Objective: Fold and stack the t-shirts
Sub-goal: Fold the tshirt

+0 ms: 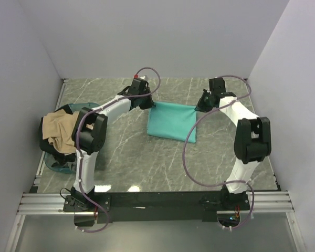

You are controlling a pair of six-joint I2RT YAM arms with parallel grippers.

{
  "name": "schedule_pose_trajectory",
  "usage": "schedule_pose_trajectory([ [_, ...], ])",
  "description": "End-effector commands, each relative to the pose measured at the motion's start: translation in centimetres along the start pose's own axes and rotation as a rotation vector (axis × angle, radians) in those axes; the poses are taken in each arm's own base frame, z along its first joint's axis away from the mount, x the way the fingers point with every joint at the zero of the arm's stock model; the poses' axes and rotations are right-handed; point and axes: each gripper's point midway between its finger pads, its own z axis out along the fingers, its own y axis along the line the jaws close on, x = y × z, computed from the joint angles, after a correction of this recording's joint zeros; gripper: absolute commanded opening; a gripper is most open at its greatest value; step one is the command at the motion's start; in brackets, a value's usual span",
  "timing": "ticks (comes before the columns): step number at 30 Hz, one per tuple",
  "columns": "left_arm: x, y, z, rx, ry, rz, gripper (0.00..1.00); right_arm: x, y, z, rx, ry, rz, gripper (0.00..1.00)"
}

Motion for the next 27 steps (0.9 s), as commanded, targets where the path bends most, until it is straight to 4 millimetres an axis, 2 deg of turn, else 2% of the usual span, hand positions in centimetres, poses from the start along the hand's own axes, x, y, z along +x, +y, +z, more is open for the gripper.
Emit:
schedule_pose_trajectory([
  [1,-3.0,-0.3,0.1,-0.003,-0.052,0.015,0.01,-3.7,0.7,0.5,-0.006,-0.075,0.007,0.0],
  [5,-2.9,0.9,1.6,-0.017,-0.028,0.003,0.02,-3.6,-0.4,2.8,0.044,-0.049,0.033,0.0],
  [8,-3.0,1.3,2.4,-0.017,-0.018,0.0,0.09,-3.8,-1.0,3.7,0.077,-0.045,0.046,0.0],
  [11,-2.9,1.3,3.1,-0.006,-0.001,-0.001,0.14,-4.2,-0.8,4.6,0.064,-0.038,0.034,0.22],
  [12,-3.1,1.2,3.1,-0.006,0.001,-0.003,0.29,-4.9,-0.5,4.6,0.056,-0.049,0.02,0.39],
  [14,-3.0,1.4,3.2,-0.018,0.007,-0.011,0.54,-5.0,-0.4,4.9,0.069,-0.027,0.006,0.52],
  [16,-3.7,0.8,2.6,-0.01,0.002,-0.014,0.67,-6.3,0.4,3.8,0.059,-0.052,-0.014,0.67],
  [17,-4.2,-0.4,1.6,0.026,-0.006,-0.004,0.74,-7.1,1.2,2.5,0.041,-0.085,-0.023,0.7],
  [18,-4.0,-0.5,1.3,0.03,-0.009,-0.005,0.96,-6.8,1.5,1.9,0.025,-0.086,-0.027,0.76],
  [19,-4.6,-1.0,0.7,0.042,-0.037,-0.002,0.99,-6.7,2.0,1.2,0.007,-0.096,-0.031,0.79],
  [20,-5.4,-2.2,-0.9,0.06,-0.065,0.01,0.99,-7.6,3.2,-0.9,-0.035,-0.146,-0.042,0.81],
  [22,-4.9,-1.8,-1.9,0.012,-0.074,0.011,0.99,-5.4,3.5,-1.8,-0.062,-0.119,-0.05,0.82],
  [23,-5.1,-3.1,-3.3,0.028,-0.094,0.023,0.99,-5.3,4.4,-3.5,-0.097,-0.145,-0.059,0.82],
  [24,-3.6,-2.3,-3.4,0.004,-0.074,0.021,1.0,-3.3,3.9,-3.2,-0.096,-0.108,-0.052,0.82],
  [25,-3.1,-2.6,-3.9,0.014,-0.075,0.024,0.99,-2.1,4.5,-3.5,-0.148,-0.085,-0.06,0.82],
  [26,-3.1,-4.1,-5.2,0.052,-0.1,0.039,0.99,-1.6,5.6,-4.2,-0.195,-0.097,-0.074,0.83],
  [27,-1.5,-3.7,-5.2,0.049,-0.073,0.032,0.99,-0.2,5.3,-3.9,-0.207,-0.061,-0.071,0.83],
])
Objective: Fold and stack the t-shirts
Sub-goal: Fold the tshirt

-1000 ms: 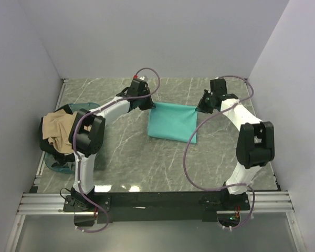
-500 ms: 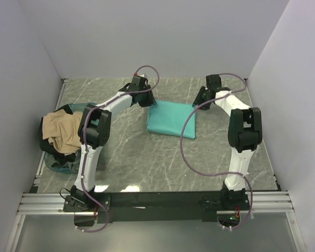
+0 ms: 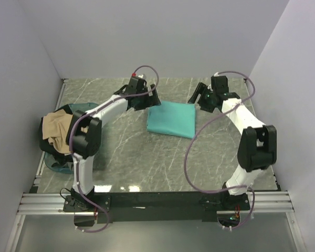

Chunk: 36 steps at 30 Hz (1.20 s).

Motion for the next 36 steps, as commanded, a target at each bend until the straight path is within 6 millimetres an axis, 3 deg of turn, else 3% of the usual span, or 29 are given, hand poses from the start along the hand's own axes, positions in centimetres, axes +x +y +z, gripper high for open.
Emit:
schedule_pose_trajectory([
  [1,-0.3,-4.7,-4.9,0.123,-0.08,0.031,0.99,2.2,3.4,-1.4,-0.161,0.022,-0.038,0.83],
  [5,2.9,-6.1,-4.9,0.197,-0.02,0.044,1.0,3.1,3.5,-0.3,-0.163,0.048,-0.037,0.83],
  [10,5.8,-5.8,-2.9,0.19,0.053,0.049,0.99,2.4,3.5,2.1,-0.147,0.073,-0.055,0.83],
  [13,7.7,-4.5,-1.0,0.155,0.115,0.047,1.0,2.1,2.8,4.2,-0.111,0.093,-0.058,0.83],
  [19,10.2,-1.1,0.2,0.05,0.165,0.049,0.99,2.7,0.5,8.0,-0.011,0.13,-0.04,0.83],
  [24,10.7,-0.3,0.4,0.016,0.175,0.051,0.99,3.1,0.2,9.0,-0.003,0.15,-0.048,0.83],
  [30,7.5,-2.9,-1.7,0.062,0.102,0.093,0.99,0.8,1.4,7.2,-0.004,0.098,-0.09,0.83],
  [33,5.5,-4.1,-3.4,0.079,0.043,0.111,0.99,-1.2,2.4,4.4,-0.012,0.04,-0.12,0.83],
  [36,4.0,-4.1,-4.4,0.053,-0.008,0.114,0.99,-1.3,2.8,1.4,-0.028,-0.014,-0.121,0.83],
])
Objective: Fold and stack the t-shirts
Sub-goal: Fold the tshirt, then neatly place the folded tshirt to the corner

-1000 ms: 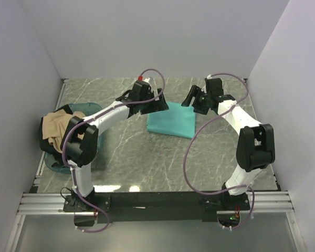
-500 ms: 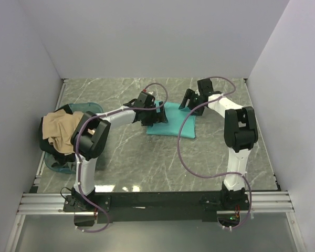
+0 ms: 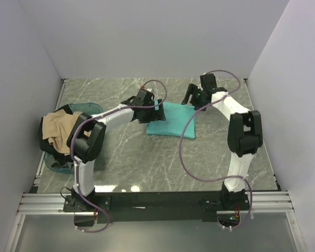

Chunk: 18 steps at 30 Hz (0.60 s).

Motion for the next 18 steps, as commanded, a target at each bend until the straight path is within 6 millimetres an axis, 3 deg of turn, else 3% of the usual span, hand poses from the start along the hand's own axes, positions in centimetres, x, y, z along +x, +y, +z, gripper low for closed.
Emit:
schedule_pose_trajectory([
  [1,-4.8,-2.1,-4.1,0.001,-0.147,0.036,0.99,-3.3,2.4,-7.6,-0.05,-0.178,-0.045,0.83],
  [3,-5.5,-1.5,-4.1,-0.034,-0.164,0.033,0.99,-1.3,1.2,-8.0,-0.034,-0.176,-0.024,0.83],
  [4,-5.2,-1.1,-3.7,-0.047,-0.148,0.029,0.99,-1.2,1.4,-9.7,-0.048,-0.209,-0.022,0.83],
  [5,-5.4,-0.7,-3.6,-0.055,-0.146,0.027,1.0,0.6,0.4,-9.4,-0.035,-0.189,-0.014,0.83],
  [6,-5.6,-0.7,-3.5,-0.055,-0.149,0.029,0.99,1.1,0.0,-9.8,-0.028,-0.196,-0.004,0.83],
  [7,-5.8,0.2,-2.9,-0.093,-0.155,0.025,0.99,1.3,0.0,-11.0,-0.034,-0.222,-0.005,0.83],
  [8,-5.6,0.9,-2.6,-0.12,-0.144,0.024,0.99,2.9,-1.1,-10.8,-0.01,-0.197,0.004,0.83],
  [9,-6.0,1.2,-2.0,-0.142,-0.145,0.025,0.99,3.1,-1.2,-11.8,-0.007,-0.217,0.003,0.83],
  [14,-6.8,1.7,-0.4,-0.158,-0.136,0.044,0.98,5.8,-2.8,-13.3,0.018,-0.213,0.007,0.83],
  [18,-6.1,2.5,1.6,-0.187,-0.085,0.049,0.88,6.7,-3.3,-14.4,0.02,-0.228,0.005,0.83],
])
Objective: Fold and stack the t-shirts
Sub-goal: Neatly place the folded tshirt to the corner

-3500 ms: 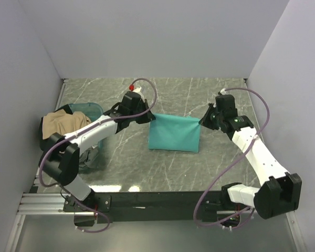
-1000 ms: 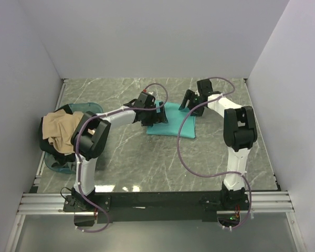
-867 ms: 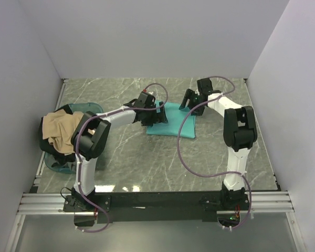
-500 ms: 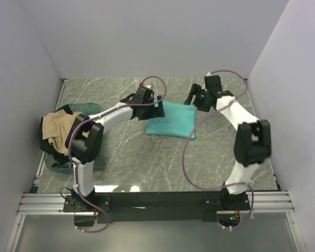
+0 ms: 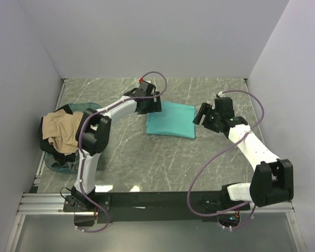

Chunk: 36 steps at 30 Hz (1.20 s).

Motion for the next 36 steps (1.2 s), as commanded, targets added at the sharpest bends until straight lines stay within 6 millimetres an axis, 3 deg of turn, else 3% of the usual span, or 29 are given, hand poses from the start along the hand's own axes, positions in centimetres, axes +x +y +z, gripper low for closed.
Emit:
schedule_pose_trajectory([
  [1,0.6,0.6,1.4,-0.043,0.041,0.033,0.85,-1.5,0.1,-1.9,-0.001,-0.086,-0.003,0.83],
  [9,2.6,0.3,2.4,-0.011,0.078,0.03,0.56,-1.8,-0.5,-3.2,0.018,-0.133,-0.005,0.84],
  [20,5.4,1.6,4.9,-0.124,0.139,0.057,0.51,-1.7,-1.4,-2.7,0.062,-0.126,-0.011,0.84],
  [23,5.5,2.6,5.3,-0.187,0.131,0.074,0.47,-1.6,-1.4,-2.7,0.062,-0.127,-0.015,0.84],
  [24,5.5,2.9,5.4,-0.203,0.131,0.081,0.36,-1.7,-1.5,-2.7,0.064,-0.128,-0.014,0.84],
  [25,5.7,3.2,5.6,-0.216,0.139,0.093,0.32,-1.7,-1.5,-2.7,0.065,-0.129,-0.014,0.84],
  [30,3.8,5.0,5.7,-0.314,0.099,0.151,0.01,-1.6,-1.9,-2.5,0.073,-0.124,-0.016,0.84],
  [36,-1.4,9.7,4.2,-0.384,0.03,0.118,0.01,-1.9,-2.1,-2.4,0.077,-0.132,-0.013,0.84],
])
